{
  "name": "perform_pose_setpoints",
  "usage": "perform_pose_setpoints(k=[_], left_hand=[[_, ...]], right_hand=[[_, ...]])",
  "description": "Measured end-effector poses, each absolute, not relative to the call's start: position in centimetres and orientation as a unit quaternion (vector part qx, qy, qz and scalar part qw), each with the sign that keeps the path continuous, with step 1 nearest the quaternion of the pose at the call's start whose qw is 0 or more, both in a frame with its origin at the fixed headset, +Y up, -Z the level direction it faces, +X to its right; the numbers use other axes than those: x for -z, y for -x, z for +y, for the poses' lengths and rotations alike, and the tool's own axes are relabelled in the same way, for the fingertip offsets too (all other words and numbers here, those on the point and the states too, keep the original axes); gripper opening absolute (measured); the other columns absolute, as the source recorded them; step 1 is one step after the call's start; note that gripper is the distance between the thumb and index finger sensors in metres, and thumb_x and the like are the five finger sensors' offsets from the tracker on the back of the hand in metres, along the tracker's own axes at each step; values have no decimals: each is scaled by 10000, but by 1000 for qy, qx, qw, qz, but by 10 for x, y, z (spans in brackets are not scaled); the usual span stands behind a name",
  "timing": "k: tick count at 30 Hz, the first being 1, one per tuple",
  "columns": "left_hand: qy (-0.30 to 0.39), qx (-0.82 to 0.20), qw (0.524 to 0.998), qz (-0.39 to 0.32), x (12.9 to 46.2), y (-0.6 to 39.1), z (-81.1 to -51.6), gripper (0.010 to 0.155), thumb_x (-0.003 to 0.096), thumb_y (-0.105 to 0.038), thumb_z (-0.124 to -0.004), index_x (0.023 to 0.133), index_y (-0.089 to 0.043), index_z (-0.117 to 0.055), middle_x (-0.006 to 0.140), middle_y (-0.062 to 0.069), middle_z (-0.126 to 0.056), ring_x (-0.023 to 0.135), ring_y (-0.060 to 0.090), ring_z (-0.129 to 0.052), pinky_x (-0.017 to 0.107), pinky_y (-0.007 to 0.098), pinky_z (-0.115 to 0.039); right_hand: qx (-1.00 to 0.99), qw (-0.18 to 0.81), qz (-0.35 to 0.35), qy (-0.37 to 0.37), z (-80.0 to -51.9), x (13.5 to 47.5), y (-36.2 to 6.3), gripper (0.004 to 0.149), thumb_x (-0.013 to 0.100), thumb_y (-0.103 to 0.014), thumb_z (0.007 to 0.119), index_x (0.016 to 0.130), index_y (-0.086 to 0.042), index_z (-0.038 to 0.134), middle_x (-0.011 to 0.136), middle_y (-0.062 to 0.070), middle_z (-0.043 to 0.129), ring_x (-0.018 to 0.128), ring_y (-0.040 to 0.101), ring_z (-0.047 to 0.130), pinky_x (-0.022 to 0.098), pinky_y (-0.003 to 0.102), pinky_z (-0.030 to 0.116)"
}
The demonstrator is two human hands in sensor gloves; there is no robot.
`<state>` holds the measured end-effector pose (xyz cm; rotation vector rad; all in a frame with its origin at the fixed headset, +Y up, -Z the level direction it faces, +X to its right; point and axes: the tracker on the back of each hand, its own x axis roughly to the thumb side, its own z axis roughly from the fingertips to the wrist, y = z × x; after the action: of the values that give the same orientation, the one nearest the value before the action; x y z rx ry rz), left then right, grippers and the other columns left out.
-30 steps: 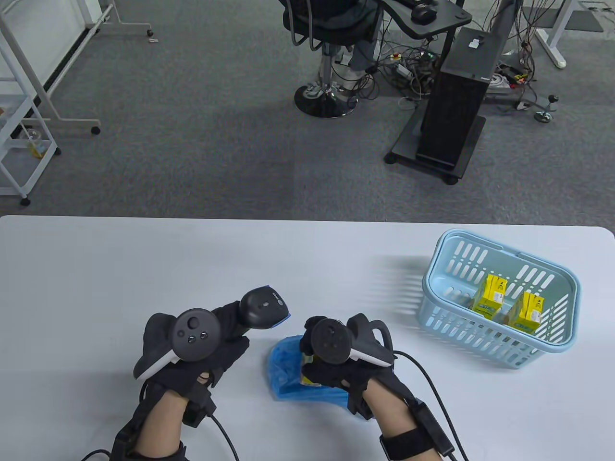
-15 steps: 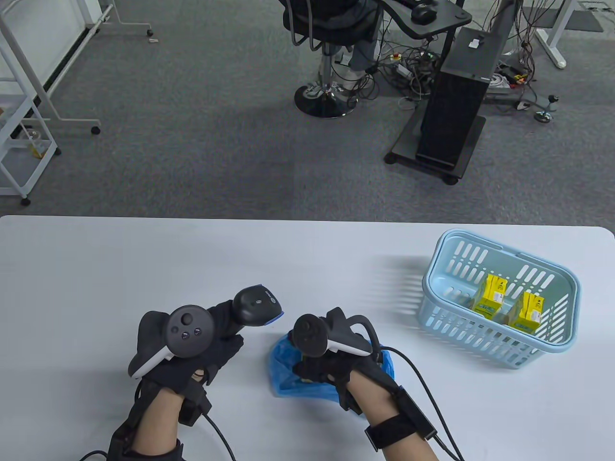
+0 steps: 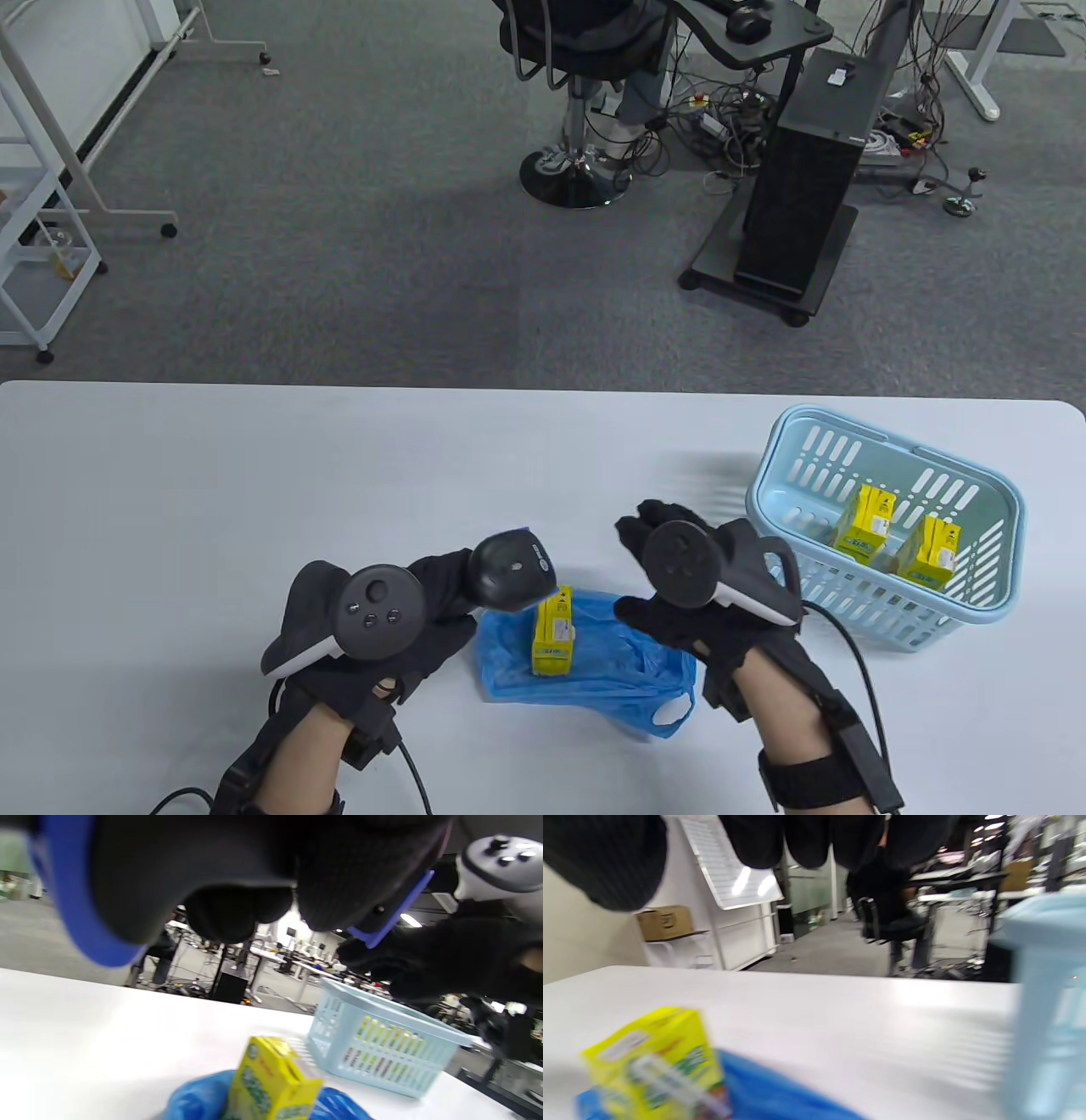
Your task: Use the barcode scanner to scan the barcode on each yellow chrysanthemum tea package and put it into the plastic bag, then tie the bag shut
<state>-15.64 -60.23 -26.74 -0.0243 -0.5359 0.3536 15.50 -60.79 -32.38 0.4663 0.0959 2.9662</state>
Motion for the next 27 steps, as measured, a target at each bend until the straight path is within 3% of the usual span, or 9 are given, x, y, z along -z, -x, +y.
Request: perform_pose_setpoints(k=[7, 12, 18, 27], left_hand=[[6, -177, 933, -313, 255, 131, -597, 618, 474, -387, -919, 1030, -278, -672, 910, 33, -892, 694, 227, -1027, 517, 466, -845], [11, -176, 926, -333, 248, 122, -595, 618, 473, -386, -919, 1029, -278, -673, 911, 33, -890, 696, 226, -1027, 519, 465, -846], [21, -184, 921, -342, 248, 120, -594, 618, 475, -387, -918, 1031, -282, -670, 914, 29, -889, 703, 225, -1025, 524, 463, -844], [47, -178, 937, -297, 269, 133, -614, 618, 474, -385, -919, 1030, -275, -672, 912, 33, -889, 701, 227, -1024, 521, 464, -844]], right_hand=[[-999, 36, 6, -20, -578, 348, -247, 848, 344, -478, 829, 1078, -172, 535, 1100, 129, 491, 1009, 419, 563, 710, 601, 559], [-998, -24, -6, 56, -576, 380, -305, 811, 324, -434, 848, 1051, -184, 589, 1061, 113, 582, 968, 373, 662, 699, 557, 611], [-995, -30, 27, 92, -594, 421, -350, 770, 300, -403, 874, 1010, -209, 650, 1022, 88, 651, 934, 332, 728, 679, 512, 665], [-986, -57, 141, 68, -641, 460, -355, 783, 277, -402, 904, 1002, -224, 668, 1019, 70, 670, 942, 319, 728, 692, 510, 655]])
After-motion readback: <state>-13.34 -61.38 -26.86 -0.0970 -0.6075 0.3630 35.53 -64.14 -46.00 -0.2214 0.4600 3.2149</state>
